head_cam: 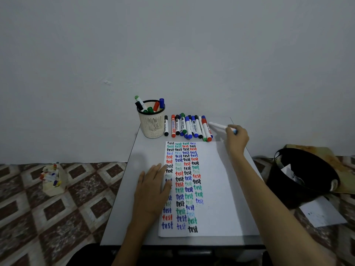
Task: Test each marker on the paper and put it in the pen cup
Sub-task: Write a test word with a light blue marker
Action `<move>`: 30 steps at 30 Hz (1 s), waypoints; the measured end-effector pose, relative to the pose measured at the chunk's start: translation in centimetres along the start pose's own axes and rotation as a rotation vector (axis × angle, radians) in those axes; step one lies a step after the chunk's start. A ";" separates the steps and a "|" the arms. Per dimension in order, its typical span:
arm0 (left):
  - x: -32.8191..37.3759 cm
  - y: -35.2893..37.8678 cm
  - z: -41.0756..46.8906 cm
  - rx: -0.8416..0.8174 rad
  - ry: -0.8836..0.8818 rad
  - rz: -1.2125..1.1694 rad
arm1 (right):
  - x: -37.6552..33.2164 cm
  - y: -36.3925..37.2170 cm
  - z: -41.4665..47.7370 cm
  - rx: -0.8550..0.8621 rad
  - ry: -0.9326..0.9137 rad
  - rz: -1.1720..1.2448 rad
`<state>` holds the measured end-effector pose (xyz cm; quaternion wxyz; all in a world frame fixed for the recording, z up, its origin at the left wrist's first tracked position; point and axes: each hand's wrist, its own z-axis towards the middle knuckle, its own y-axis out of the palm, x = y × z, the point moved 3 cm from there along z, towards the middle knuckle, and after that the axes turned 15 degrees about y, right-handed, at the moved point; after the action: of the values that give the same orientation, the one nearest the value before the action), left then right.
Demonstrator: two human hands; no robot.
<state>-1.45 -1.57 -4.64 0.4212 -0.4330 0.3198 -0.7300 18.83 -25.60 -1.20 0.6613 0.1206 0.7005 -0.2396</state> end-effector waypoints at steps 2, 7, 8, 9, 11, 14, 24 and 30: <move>0.0 0.1 -0.1 0.004 0.003 -0.001 | -0.7 -1.2 -1.5 -0.048 0.086 0.322; 0.0 0.1 -0.2 0.006 0.002 -0.004 | -2.1 -5.1 -6.9 -0.141 0.089 0.711; 0.2 0.1 -0.2 0.005 0.003 -0.002 | -2.0 -5.8 -8.1 -0.164 0.099 0.739; 0.3 0.1 -0.2 0.005 0.003 -0.003 | -1.7 -6.3 -9.3 -0.200 0.122 0.746; 0.6 -0.2 -0.1 0.025 0.012 -0.031 | -0.7 -6.8 -11.9 -0.304 0.191 0.706; 1.5 -0.8 -0.1 0.074 0.118 -0.104 | 0.8 -6.3 -15.7 -0.511 0.291 0.632; 3.7 -1.4 -1.0 -0.045 0.281 -0.247 | 1.4 -3.7 -20.8 -0.863 0.286 0.409; 3.9 -1.9 -1.2 -0.036 0.329 -0.295 | 0.5 -3.6 -21.0 -0.893 0.252 0.365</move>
<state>-4.26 -4.06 -2.12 0.2442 -0.3576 0.3305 -0.8386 -1.21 -18.33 -0.86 0.5899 -0.0257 0.7766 0.2197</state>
